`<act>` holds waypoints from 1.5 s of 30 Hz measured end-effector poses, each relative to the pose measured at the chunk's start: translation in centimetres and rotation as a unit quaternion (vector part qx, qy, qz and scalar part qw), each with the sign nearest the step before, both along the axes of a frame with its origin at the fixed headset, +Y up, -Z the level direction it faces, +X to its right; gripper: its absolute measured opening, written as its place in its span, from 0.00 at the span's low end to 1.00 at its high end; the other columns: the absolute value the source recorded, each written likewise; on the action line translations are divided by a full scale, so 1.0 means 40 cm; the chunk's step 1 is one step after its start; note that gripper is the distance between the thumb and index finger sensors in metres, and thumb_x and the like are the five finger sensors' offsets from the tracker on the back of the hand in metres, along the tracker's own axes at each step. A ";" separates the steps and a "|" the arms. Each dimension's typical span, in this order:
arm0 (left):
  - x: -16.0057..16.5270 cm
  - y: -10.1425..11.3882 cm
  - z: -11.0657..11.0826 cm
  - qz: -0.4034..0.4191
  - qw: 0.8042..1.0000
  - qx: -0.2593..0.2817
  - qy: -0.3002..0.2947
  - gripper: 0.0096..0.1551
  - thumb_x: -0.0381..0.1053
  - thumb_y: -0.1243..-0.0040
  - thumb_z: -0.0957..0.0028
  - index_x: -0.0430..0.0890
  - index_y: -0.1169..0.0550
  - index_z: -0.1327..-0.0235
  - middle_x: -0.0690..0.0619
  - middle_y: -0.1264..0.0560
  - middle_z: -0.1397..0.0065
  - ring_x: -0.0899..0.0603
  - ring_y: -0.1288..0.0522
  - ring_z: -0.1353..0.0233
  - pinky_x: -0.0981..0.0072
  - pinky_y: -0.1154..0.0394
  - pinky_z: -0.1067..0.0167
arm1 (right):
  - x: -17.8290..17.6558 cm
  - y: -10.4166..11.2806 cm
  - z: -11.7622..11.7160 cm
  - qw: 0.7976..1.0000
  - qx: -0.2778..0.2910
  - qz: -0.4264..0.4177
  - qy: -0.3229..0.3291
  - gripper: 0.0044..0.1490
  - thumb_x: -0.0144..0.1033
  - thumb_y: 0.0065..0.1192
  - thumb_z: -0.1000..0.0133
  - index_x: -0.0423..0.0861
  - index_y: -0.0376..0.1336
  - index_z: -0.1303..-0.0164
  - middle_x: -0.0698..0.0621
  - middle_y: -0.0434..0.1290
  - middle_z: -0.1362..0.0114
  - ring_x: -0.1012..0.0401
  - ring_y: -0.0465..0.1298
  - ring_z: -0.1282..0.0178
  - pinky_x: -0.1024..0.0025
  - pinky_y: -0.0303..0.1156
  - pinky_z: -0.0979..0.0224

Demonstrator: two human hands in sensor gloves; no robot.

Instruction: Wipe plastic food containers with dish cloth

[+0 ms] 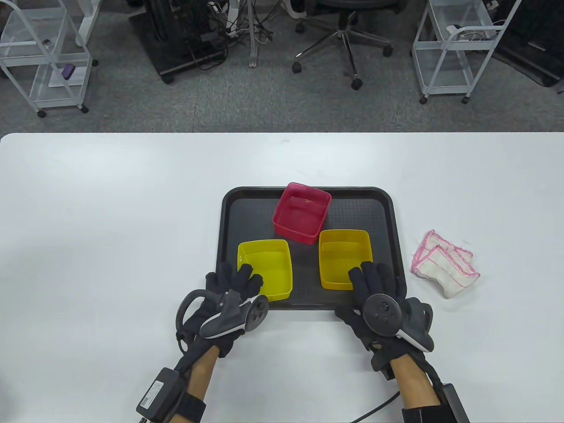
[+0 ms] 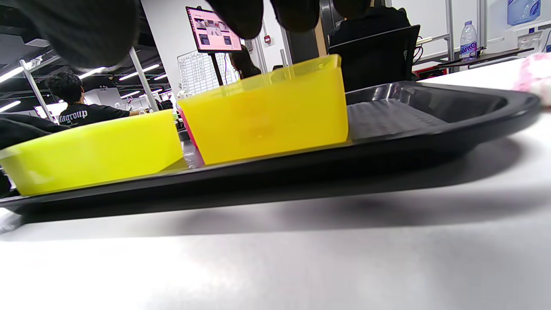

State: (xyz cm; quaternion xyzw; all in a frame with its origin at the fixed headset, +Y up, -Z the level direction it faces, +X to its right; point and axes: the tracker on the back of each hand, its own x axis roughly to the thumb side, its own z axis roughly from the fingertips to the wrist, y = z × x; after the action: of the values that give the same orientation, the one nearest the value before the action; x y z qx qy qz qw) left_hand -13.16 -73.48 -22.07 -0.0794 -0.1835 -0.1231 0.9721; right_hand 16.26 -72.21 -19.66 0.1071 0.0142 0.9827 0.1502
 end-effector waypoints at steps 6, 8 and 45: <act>0.007 -0.006 -0.003 -0.009 1.000 0.005 0.000 0.37 0.66 0.51 0.42 0.59 0.36 0.18 0.56 0.42 0.10 0.31 0.35 0.14 0.35 0.36 0.20 | 0.001 -0.002 -0.001 1.000 -0.006 0.000 -0.004 0.53 0.65 0.57 0.47 0.44 0.48 0.20 0.37 0.46 0.14 0.34 0.43 0.18 0.25 0.43 0.28; 0.009 -0.007 -0.006 -0.007 1.000 0.007 0.002 0.34 0.65 0.51 0.42 0.60 0.34 0.21 0.58 0.39 0.12 0.33 0.34 0.15 0.36 0.35 0.20 | 0.001 -0.002 -0.001 1.000 -0.006 0.000 -0.005 0.53 0.65 0.57 0.47 0.44 0.48 0.20 0.37 0.46 0.14 0.34 0.44 0.18 0.25 0.43 0.28; -0.014 0.145 0.050 0.115 0.982 0.150 -0.022 0.21 0.63 0.31 0.52 0.56 0.15 0.51 0.61 0.18 0.36 0.38 0.14 0.35 0.53 0.14 0.37 | 0.289 -0.028 -0.161 0.957 -0.118 0.071 -0.255 0.46 0.32 0.76 0.48 0.47 0.53 0.23 0.42 0.50 0.13 0.37 0.45 0.15 0.28 0.49 0.23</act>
State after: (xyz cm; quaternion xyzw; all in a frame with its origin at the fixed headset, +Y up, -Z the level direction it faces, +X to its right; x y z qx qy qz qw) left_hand -13.73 -67.66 -20.06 0.0915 -0.1920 -0.0384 0.9764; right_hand 27.82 -73.34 -26.08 -0.1674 0.0991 0.9768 0.0899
